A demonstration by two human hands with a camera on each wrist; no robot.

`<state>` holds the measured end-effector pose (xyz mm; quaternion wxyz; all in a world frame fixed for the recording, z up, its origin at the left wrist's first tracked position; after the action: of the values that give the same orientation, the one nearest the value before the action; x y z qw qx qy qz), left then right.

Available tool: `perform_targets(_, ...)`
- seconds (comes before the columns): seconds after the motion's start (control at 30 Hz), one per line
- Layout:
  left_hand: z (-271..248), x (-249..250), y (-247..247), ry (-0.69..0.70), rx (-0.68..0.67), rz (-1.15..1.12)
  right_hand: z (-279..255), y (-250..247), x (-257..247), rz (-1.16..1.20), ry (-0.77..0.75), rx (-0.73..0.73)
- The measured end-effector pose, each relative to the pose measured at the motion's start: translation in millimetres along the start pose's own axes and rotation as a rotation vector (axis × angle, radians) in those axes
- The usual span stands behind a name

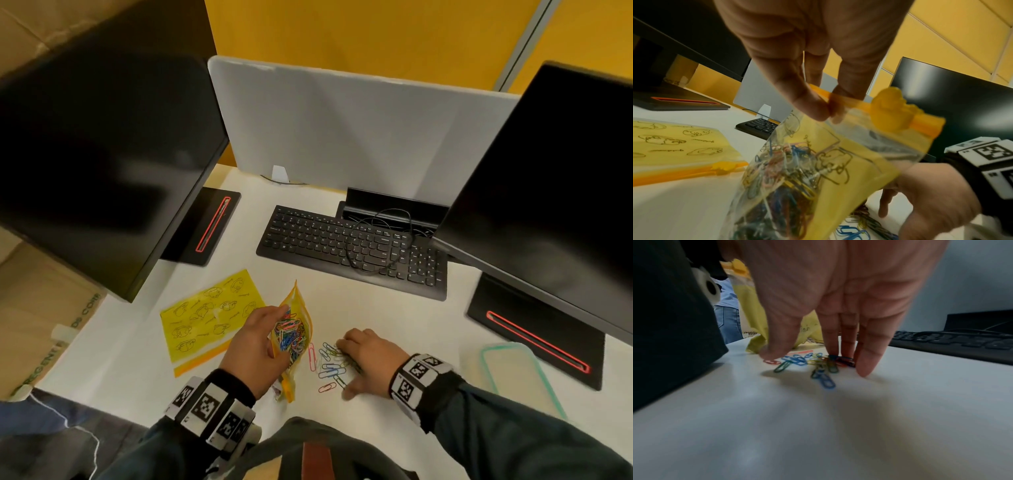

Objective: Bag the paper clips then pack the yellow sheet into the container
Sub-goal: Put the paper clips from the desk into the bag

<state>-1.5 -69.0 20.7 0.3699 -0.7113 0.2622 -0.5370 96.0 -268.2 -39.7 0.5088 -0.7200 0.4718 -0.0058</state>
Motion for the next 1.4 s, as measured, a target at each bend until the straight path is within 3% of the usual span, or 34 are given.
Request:
perform_targets(0.17,0.8,0.1,2.9,0.022,-0.006,0.056,6.5,14.7,-23.5,0.074,0.160,0.105)
perform_targets(0.57,3.5,-3.3,4.5,0.014,-0.020,0.031,2.0,12.9,-26.2,0.035,0.182,0.181)
perform_targets(0.73,3.4,-3.4,4.2,0.020,-0.026,0.022,-11.0,-17.7,-24.1,0.414,0.249,0.391)
perform_targets(0.8,3.5,-3.7,4.9,0.025,-0.022,0.010,-14.7,-37.5,-40.4,0.678,0.181,0.480)
perform_targets(0.87,3.3,-3.1,5.8,0.033,-0.018,-0.006,-13.4,-54.9,-63.7,0.861,0.066,0.464)
perform_targets(0.97,2.5,-0.4,6.8,0.041,-0.012,-0.021,-0.3,-63.6,-95.1,0.826,-0.007,0.423)
perform_targets(1.1,2.5,-1.5,7.1,0.022,0.011,-0.012,11.1,-58.7,-110.2,0.591,-0.006,0.378)
perform_targets(1.2,1.4,-3.6,6.1,0.029,0.024,-0.015,5.3,-58.7,-105.1,0.659,0.006,0.390)
perform_targets(1.33,0.8,-4.1,8.0,0.022,0.015,-0.005,-14.5,-63.7,-59.4,0.878,0.144,0.601)
perform_targets(1.4,1.7,-4.1,9.3,0.029,0.007,-0.008,-27.4,-55.3,-29.3,0.740,0.274,0.503)
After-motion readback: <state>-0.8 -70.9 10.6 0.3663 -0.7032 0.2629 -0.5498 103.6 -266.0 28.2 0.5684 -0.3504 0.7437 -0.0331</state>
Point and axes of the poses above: each hand's wrist, its own z-axis towards the middle knuckle, its own y-axis out of the palm, x = y × z, the point moved 1 cm from there along z, towards the middle knuckle, and after that the axes turned 12 degrees about z, right-handed, at the moved point
